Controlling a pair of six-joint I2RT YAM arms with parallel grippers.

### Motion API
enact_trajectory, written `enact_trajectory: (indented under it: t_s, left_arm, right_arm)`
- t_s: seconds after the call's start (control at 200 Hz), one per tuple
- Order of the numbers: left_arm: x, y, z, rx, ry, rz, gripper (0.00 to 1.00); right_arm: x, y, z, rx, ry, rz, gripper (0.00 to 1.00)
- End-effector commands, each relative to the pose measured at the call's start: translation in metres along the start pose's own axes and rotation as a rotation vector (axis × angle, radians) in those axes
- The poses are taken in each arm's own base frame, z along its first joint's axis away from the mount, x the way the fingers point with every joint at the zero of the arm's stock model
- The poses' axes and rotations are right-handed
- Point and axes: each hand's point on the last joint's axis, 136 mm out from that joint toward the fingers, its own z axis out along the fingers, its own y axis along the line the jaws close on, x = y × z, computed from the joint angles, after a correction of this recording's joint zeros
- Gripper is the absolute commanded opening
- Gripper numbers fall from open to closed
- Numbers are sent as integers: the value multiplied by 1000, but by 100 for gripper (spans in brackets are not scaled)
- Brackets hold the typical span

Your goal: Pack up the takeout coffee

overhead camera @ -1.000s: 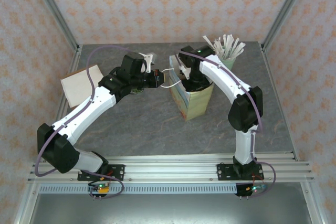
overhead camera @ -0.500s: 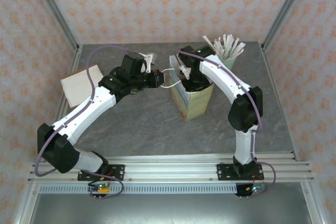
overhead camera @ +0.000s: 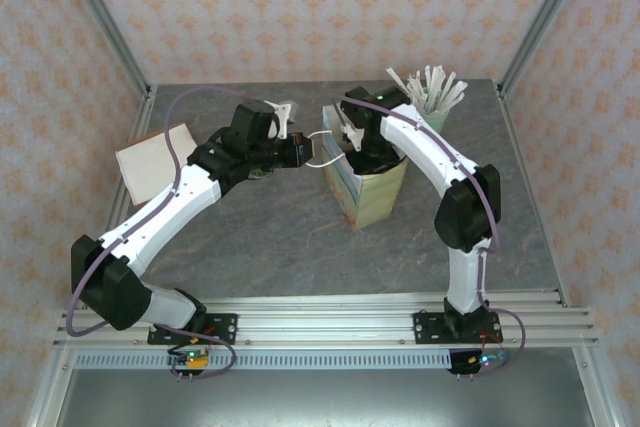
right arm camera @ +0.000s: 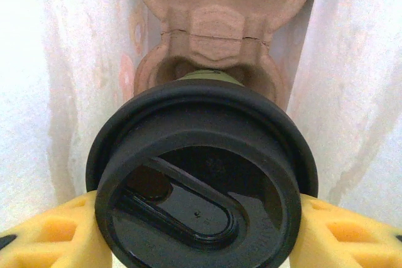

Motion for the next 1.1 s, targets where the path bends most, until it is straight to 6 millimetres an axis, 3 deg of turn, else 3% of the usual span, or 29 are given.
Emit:
enact_trajectory:
  t_s: [0.0, 1.096]
  left_arm:
    - [2, -3, -8, -1, -6, 23, 0]
    - [4, -2, -9, -2, -5, 24, 0]
  right_arm:
    - [-2, -14, 16, 39, 34, 2, 43]
    - [-3, -31, 53, 94, 101, 18, 42]
